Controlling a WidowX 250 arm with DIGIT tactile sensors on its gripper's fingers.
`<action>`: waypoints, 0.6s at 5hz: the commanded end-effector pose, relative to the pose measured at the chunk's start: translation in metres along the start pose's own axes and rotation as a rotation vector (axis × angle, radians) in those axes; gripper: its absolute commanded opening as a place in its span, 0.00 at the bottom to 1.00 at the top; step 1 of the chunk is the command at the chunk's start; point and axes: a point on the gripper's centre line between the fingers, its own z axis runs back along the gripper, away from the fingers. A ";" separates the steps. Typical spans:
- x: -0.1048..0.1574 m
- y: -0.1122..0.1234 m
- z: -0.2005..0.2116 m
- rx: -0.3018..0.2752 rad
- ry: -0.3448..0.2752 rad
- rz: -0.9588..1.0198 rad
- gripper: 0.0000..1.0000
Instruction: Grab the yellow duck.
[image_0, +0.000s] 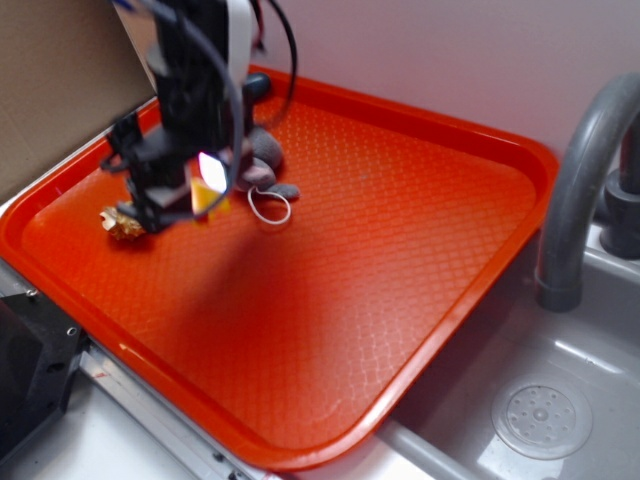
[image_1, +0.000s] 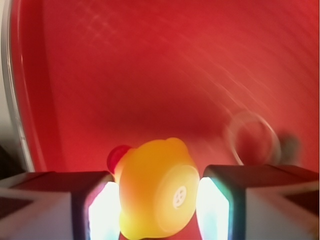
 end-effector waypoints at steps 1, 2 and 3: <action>-0.041 -0.023 0.086 0.123 0.001 0.542 0.00; -0.073 -0.033 0.126 0.013 -0.196 0.776 0.00; -0.094 -0.042 0.148 -0.059 -0.347 1.012 0.00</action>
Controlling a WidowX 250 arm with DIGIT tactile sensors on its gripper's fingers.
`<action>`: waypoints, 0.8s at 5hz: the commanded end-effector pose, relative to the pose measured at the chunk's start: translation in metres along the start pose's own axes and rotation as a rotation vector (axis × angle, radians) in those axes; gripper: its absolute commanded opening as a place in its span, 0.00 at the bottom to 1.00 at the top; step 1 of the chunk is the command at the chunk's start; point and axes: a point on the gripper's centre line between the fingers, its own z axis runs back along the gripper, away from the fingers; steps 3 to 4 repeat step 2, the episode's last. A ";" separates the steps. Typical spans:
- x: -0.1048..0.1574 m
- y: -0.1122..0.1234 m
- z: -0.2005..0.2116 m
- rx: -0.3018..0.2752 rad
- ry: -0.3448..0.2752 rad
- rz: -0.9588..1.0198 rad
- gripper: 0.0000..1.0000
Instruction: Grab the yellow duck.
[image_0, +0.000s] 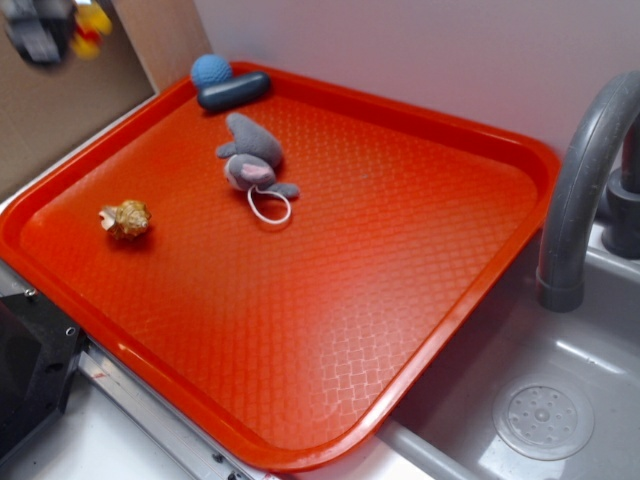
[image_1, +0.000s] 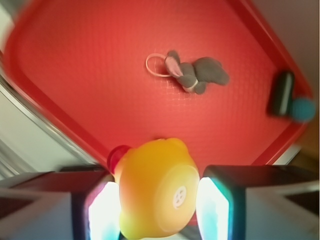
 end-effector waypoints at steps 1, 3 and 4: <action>-0.022 -0.014 0.041 -0.116 -0.236 0.486 0.00; -0.014 -0.013 0.036 -0.099 -0.273 0.636 0.00; -0.014 -0.013 0.036 -0.099 -0.273 0.636 0.00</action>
